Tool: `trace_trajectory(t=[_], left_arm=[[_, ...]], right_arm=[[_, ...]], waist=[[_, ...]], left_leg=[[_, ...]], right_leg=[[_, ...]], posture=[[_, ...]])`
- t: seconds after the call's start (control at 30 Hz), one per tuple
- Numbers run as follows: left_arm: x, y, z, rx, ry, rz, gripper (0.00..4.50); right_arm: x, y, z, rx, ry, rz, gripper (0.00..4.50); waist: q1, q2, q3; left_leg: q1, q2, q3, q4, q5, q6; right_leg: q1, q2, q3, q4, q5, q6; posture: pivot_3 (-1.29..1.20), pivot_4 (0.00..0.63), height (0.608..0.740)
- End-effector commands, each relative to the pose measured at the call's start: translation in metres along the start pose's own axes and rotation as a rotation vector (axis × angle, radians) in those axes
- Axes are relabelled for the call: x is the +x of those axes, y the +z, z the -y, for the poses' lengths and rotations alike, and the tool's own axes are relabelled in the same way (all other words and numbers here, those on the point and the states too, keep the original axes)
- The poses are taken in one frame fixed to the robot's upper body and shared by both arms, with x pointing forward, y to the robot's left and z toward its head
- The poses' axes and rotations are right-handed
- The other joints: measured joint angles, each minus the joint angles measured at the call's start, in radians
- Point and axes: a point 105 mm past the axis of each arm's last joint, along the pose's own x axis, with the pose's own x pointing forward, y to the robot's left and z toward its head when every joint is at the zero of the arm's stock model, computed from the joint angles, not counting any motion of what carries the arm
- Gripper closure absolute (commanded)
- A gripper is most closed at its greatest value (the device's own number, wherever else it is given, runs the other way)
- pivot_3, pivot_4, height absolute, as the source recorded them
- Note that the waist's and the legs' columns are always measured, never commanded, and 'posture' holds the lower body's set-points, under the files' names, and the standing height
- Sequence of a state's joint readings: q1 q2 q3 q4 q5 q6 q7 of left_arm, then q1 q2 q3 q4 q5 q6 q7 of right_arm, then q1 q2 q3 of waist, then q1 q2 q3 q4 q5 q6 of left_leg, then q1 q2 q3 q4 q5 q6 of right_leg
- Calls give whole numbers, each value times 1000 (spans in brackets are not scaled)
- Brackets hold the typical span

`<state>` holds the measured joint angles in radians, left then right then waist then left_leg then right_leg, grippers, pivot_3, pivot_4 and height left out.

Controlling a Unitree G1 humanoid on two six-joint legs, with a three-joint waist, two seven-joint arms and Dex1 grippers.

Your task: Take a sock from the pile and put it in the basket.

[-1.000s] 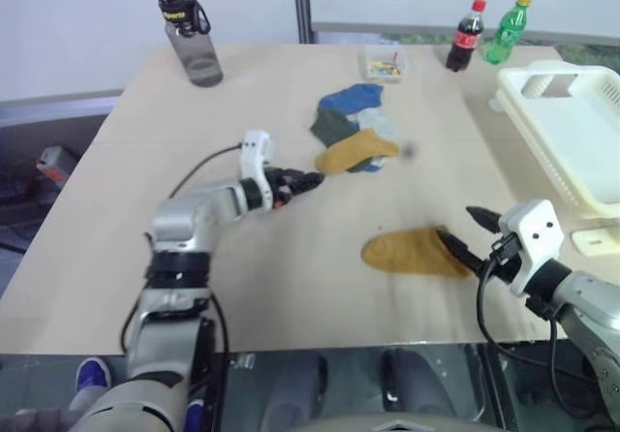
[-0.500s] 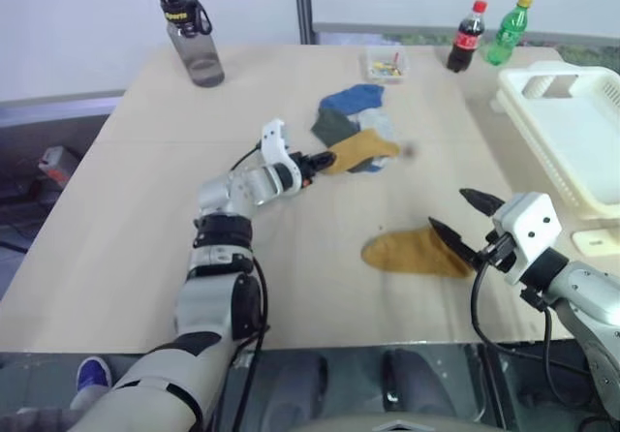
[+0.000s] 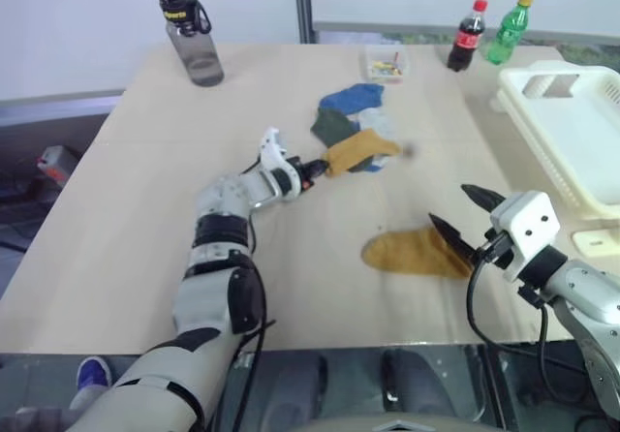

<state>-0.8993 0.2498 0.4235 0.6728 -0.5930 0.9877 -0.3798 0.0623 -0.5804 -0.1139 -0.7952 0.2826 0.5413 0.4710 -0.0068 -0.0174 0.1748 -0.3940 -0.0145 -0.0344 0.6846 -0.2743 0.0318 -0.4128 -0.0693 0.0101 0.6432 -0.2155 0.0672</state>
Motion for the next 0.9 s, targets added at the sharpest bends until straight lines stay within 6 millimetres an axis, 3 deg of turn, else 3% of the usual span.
trace_trajectory(t=[0.03,0.2,0.4,0.57,0.67,0.77,0.9], left_arm=[[-27,10,-5,22,-18,5,4416],[-70,10,-31,90,74,-12,4416],[-117,39,-34,143,108,77,4416],[-166,84,-16,272,88,158,4416],[-187,103,27,358,-12,97,4416],[-177,78,71,454,-137,-123,4416],[-126,33,76,438,-136,-336,4416]], right_arm=[[0,8,0,-19,-3,34,1158],[5,7,-1,-9,24,42,1158],[14,4,-4,5,67,54,1158],[19,4,-5,11,92,68,1158],[20,3,-5,12,97,70,1158],[21,3,-5,17,95,72,1158],[22,2,-5,19,82,72,1158]], waist=[[-5,0,0],[-13,0,0],[-1,-1,0],[-6,-1,1],[-4,-6,3],[2,-5,3],[18,-1,1]], left_leg=[[0,0,0,0,0,0],[1,1,1,-1,0,0],[1,2,0,-1,0,0],[-1,1,0,-1,1,-2],[-2,1,1,-2,1,-2],[-3,0,-1,-1,0,-1],[-1,0,0,-1,0,0]], right_leg=[[0,0,0,0,0,0],[-1,0,2,1,0,0],[0,0,1,1,0,0],[-3,0,1,1,0,0],[-4,0,1,1,0,-1],[-4,0,-1,0,0,0],[0,-3,0,-1,0,0]], posture=[[0,150,740],[0,150,740],[0,150,740],[0,150,740],[0,150,740],[0,150,740],[0,150,740]])
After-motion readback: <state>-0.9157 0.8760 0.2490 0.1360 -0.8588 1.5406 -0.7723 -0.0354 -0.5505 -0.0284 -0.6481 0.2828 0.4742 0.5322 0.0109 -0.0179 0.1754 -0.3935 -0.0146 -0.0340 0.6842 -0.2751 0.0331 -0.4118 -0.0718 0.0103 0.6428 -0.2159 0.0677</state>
